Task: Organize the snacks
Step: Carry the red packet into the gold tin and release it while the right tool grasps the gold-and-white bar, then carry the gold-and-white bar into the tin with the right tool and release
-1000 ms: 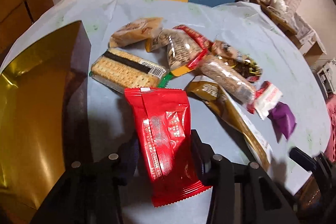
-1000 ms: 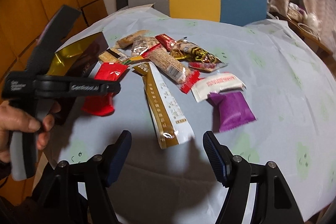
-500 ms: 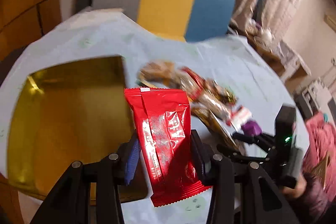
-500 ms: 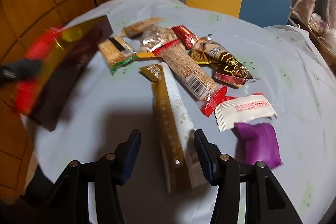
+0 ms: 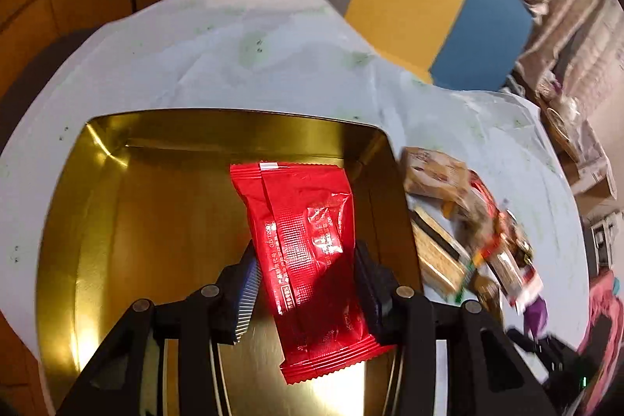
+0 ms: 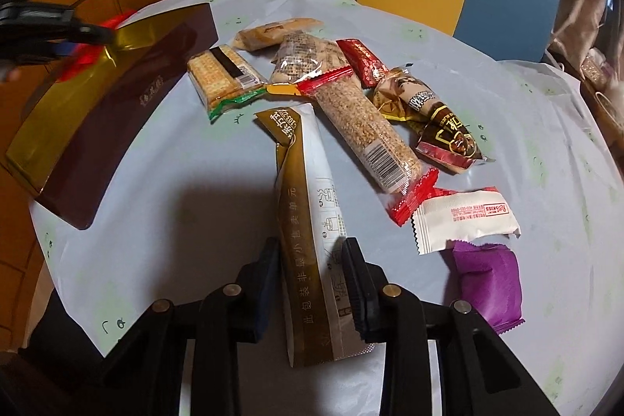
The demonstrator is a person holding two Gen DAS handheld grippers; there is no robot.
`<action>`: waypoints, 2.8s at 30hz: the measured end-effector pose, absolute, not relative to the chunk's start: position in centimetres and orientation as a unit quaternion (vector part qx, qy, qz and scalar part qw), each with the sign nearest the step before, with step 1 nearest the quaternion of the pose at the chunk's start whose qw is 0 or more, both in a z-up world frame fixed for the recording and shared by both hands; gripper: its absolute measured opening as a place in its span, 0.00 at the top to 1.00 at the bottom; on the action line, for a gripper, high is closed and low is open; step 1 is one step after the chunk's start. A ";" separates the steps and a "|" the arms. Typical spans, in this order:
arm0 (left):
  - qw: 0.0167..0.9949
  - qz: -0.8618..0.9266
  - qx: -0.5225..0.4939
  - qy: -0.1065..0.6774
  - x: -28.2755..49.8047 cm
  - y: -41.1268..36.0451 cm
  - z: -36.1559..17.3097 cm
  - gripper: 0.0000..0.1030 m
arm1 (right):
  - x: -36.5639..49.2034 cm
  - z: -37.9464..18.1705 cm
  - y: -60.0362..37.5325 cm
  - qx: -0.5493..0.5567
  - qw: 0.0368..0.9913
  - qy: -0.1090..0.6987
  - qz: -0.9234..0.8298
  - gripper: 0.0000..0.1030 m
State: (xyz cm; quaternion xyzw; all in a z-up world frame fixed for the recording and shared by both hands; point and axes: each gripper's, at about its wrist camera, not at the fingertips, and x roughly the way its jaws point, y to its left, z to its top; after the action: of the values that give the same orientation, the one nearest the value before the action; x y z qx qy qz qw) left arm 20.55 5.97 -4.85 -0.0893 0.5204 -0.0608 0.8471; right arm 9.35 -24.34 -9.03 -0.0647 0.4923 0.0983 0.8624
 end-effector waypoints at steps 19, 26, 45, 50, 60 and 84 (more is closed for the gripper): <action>0.878 -0.043 -0.082 0.469 17.4 5.9 -3.8 0.37 | 10.8 -9.6 -24.9 -0.032 0.858 0.502 0.107 0.51; 0.888 -0.029 -0.086 0.451 12.0 7.3 -3.0 0.37 | 10.2 -9.6 -24.0 -0.046 0.856 0.504 0.109 0.63; 0.907 0.022 -0.062 0.415 4.0 8.7 -1.9 0.37 | 8.7 -9.4 -24.1 0.132 0.824 0.538 0.117 0.68; 0.908 0.016 -0.057 0.414 3.4 8.7 -2.0 0.37 | 8.3 -9.6 -24.1 0.170 0.815 0.541 0.118 0.68; 0.905 0.018 -0.071 0.420 2.8 9.7 -2.8 0.37 | 7.8 -9.4 -23.2 0.183 0.810 0.547 0.109 0.68; 0.903 0.043 -0.084 0.420 2.5 11.8 -2.8 0.37 | 12.4 -1.2 -11.6 0.238 0.802 0.499 0.224 0.69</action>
State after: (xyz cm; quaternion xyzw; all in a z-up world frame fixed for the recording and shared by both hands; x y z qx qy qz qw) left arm 2.53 11.81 -2.82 -0.0836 0.4199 0.0430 0.9027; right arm 12.41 -11.62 -1.18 0.2384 0.4991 0.2242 0.8023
